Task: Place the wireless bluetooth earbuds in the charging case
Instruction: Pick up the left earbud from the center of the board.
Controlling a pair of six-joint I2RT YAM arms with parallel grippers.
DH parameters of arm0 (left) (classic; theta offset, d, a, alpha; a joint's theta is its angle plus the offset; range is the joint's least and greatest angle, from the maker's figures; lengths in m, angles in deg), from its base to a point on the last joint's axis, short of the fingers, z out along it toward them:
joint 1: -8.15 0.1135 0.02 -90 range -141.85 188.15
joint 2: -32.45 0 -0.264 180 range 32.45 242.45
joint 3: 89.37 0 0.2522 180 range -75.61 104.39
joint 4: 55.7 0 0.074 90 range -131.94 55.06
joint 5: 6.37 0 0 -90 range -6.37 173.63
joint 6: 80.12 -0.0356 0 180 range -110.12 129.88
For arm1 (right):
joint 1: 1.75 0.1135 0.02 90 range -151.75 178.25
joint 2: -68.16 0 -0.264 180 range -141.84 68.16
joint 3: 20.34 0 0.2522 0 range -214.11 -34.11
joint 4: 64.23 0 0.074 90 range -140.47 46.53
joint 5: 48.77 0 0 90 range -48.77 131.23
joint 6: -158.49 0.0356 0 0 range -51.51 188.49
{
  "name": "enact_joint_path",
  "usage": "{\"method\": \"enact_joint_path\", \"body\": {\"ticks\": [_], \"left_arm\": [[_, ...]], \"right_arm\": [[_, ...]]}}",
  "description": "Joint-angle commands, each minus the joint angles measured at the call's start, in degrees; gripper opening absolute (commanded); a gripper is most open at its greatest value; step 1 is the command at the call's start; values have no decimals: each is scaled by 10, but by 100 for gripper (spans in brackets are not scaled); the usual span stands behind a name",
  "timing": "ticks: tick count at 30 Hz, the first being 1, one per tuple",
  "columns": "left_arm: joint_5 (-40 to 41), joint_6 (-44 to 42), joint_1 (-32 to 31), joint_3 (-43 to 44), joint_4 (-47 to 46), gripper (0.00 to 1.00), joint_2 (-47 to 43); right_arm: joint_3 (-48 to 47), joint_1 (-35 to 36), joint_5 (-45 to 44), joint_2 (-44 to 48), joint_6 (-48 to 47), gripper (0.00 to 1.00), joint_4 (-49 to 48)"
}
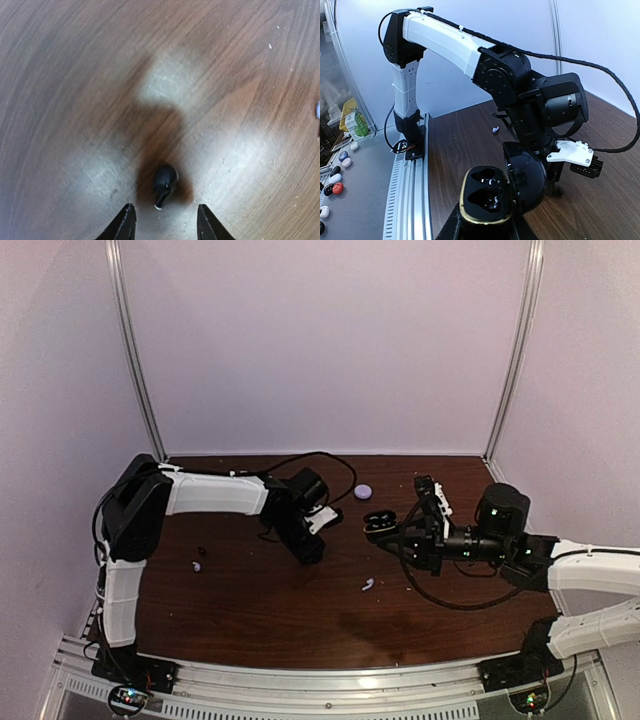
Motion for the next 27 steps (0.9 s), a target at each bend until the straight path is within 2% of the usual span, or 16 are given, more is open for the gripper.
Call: {"method": "enact_joint_path", "body": {"ticks": [1, 8, 22, 27], "left_arm": [[-9, -30, 5, 54, 50, 44, 35], [-8, -48, 6, 117, 79, 43, 77], [-5, -59, 5, 153, 120, 28, 113], [8, -57, 4, 153, 130, 15, 109]], "right_arm": [[0, -5, -9, 19, -1, 2, 3], [0, -5, -8, 18, -2, 2, 3], [2, -6, -9, 13, -3, 2, -1], [3, -6, -7, 10, -3, 2, -2]]}}
